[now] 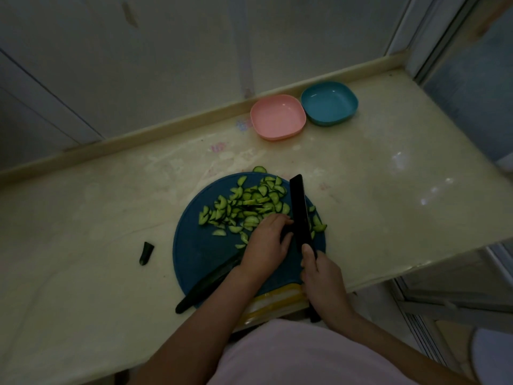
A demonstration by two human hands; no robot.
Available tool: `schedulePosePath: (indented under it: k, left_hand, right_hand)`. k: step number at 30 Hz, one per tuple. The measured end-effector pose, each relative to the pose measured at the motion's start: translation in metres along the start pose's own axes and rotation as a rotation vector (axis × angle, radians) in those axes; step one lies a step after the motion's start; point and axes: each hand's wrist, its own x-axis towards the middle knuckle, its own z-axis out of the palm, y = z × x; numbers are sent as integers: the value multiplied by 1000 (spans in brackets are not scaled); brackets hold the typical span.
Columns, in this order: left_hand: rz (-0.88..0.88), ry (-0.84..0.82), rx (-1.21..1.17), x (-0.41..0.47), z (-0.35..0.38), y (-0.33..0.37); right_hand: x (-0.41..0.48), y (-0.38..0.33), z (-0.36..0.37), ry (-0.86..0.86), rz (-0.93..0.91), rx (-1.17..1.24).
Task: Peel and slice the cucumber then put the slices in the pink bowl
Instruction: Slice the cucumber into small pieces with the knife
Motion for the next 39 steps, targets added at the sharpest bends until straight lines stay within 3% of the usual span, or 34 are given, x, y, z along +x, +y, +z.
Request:
schedulePosePath:
  k: [6, 9, 12, 13, 15, 17, 18, 23, 26, 31, 39]
  left_hand:
    - [-25, -93, 94, -3, -7, 7]
    - [46, -203, 76, -6, -9, 12]
    - [66, -245, 76, -8, -17, 16]
    - [47, -166, 77, -7, -25, 18]
    - [4, 153, 44, -6, -47, 23]
    - [58, 378, 41, -4, -67, 28]
    - [90, 371, 75, -3, -73, 29]
    - [161, -15, 383, 7, -67, 37]
    - [70, -73, 456, 14, -54, 35]
    - [-11, -1, 472, 15, -41, 17]
    - [-106, 77, 537, 2, -41, -22]
  right_hand:
    - [2, -8, -14, -34, -26, 108]
    - [4, -22, -28, -51, -108, 100]
    - [18, -36, -51, -24, -277, -189]
    - [25, -41, -60, -5, -337, -301]
    - [38, -56, -78, 21, -457, -529]
    - [50, -72, -89, 10, -575, -797]
    - [55, -81, -92, -8, -623, -918]
    - [60, -115, -77, -18, -928, -1312]
    - [61, -117, -63, -118, -957, -1364]
    - [60, -112, -55, -35, -1062, -1405]
    - [57, -102, -59, 23, -1028, -1344]
